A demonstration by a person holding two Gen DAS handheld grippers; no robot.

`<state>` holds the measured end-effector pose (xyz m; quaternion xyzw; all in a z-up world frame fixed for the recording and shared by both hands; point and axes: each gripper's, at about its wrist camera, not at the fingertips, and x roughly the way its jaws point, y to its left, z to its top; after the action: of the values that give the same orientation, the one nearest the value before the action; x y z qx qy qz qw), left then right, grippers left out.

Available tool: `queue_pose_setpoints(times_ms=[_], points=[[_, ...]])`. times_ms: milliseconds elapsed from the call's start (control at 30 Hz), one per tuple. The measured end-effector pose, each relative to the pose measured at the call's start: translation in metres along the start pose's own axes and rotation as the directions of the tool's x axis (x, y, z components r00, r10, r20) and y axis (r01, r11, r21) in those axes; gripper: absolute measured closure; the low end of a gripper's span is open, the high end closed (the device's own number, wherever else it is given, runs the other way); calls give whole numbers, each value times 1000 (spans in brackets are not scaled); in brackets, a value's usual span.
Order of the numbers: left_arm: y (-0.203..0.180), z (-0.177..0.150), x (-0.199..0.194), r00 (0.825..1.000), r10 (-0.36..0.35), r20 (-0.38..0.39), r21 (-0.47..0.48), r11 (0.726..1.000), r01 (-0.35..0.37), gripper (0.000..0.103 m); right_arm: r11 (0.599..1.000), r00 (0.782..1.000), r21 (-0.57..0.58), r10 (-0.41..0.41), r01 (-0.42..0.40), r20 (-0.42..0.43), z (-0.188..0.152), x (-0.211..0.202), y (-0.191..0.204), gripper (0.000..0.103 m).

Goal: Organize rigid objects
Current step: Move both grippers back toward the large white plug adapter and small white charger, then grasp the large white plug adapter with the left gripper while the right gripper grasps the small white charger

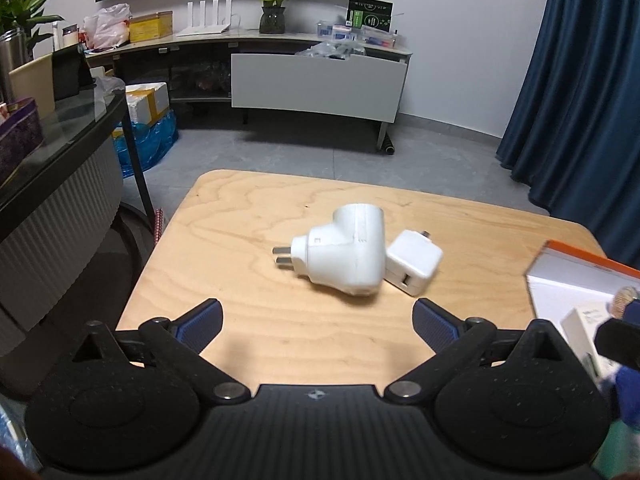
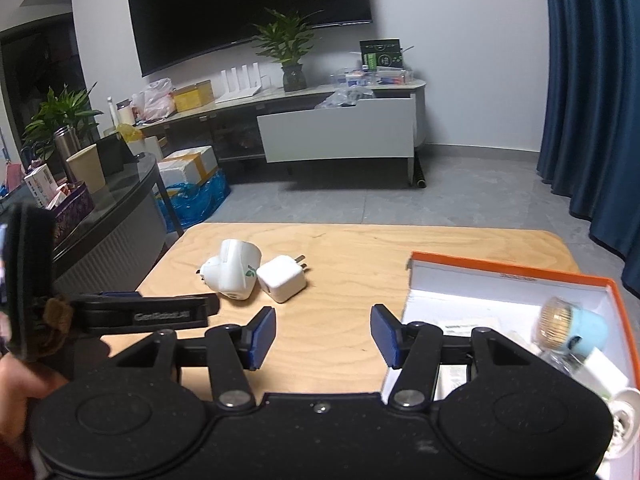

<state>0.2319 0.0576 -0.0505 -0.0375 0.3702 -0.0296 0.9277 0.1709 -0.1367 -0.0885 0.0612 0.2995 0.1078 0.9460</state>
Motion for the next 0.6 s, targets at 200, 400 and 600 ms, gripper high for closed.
queue_pose_setpoints(times_ms=[200,400,600], points=[[-4,11,33,1000,8,-5,27,1000,-8,0,1000,1000,0,5,-5,-16,-1,13,-2,37],[-2,14,61,1000,17,-25,50,999,-16,0,1000,1000,7,0,0,-26,0,22,-7,37],[-5,15,65,999,11,34,125,992,-15,10,1000,999,8,3,-2,-41,2,34,-8,37]])
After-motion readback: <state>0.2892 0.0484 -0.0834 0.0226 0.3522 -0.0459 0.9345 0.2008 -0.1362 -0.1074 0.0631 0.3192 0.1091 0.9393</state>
